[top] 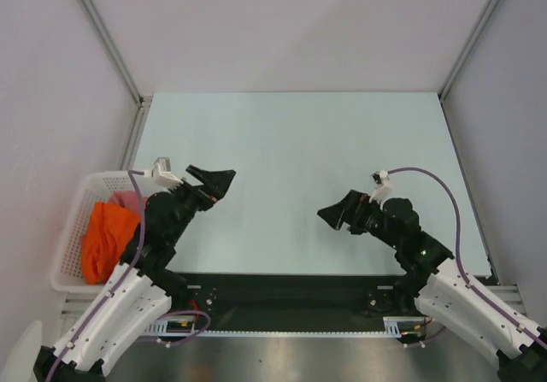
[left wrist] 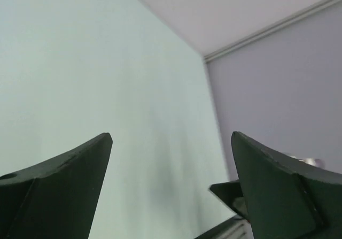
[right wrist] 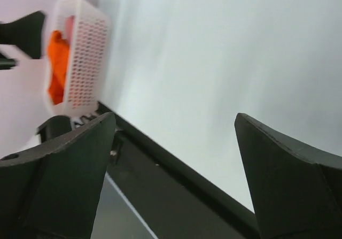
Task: Fold and stack the t-shirts
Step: Grab the tshirt from the pile, then move the tshirt to the center of the board, then flatten the tshirt out
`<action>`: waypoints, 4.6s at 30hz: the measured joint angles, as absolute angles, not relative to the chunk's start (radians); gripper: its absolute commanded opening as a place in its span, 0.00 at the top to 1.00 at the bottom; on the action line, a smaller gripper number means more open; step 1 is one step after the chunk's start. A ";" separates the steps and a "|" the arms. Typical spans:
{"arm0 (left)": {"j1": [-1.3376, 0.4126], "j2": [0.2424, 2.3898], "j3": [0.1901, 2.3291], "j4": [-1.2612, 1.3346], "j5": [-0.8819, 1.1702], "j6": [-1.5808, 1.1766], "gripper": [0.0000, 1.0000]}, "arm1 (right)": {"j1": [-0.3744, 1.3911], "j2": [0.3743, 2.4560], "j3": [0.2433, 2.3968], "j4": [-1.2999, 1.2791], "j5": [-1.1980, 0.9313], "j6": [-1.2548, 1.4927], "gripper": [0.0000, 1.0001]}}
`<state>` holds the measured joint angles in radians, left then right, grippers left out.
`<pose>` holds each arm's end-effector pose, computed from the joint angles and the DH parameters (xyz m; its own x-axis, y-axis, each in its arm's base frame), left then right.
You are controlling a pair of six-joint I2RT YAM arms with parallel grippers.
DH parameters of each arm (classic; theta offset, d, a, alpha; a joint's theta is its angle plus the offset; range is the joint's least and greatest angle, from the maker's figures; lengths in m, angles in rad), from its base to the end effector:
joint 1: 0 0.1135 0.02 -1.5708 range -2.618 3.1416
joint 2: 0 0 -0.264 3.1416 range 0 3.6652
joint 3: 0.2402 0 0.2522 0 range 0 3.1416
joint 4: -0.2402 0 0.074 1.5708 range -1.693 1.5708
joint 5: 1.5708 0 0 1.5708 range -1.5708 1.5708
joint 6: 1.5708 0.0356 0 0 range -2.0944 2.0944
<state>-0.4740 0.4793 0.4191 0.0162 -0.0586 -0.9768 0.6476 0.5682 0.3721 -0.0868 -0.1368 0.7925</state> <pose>0.1285 -0.0636 0.2756 -0.3564 -0.7470 -0.5613 0.1935 0.5287 -0.8265 0.1202 0.0970 0.2362 -0.6563 0.3882 -0.6470 -0.3344 0.6191 0.7105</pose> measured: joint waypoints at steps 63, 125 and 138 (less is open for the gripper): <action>0.427 0.681 1.077 -0.577 0.099 -0.677 1.00 | 0.440 0.651 0.591 -0.519 -0.297 0.568 0.00; -0.486 1.806 0.916 -0.093 0.582 -0.607 0.59 | 0.522 2.079 1.594 -0.632 -0.412 0.323 0.57; -0.439 1.784 0.886 -0.037 0.616 -0.673 1.00 | 0.540 2.153 1.712 -0.659 -0.413 0.370 1.00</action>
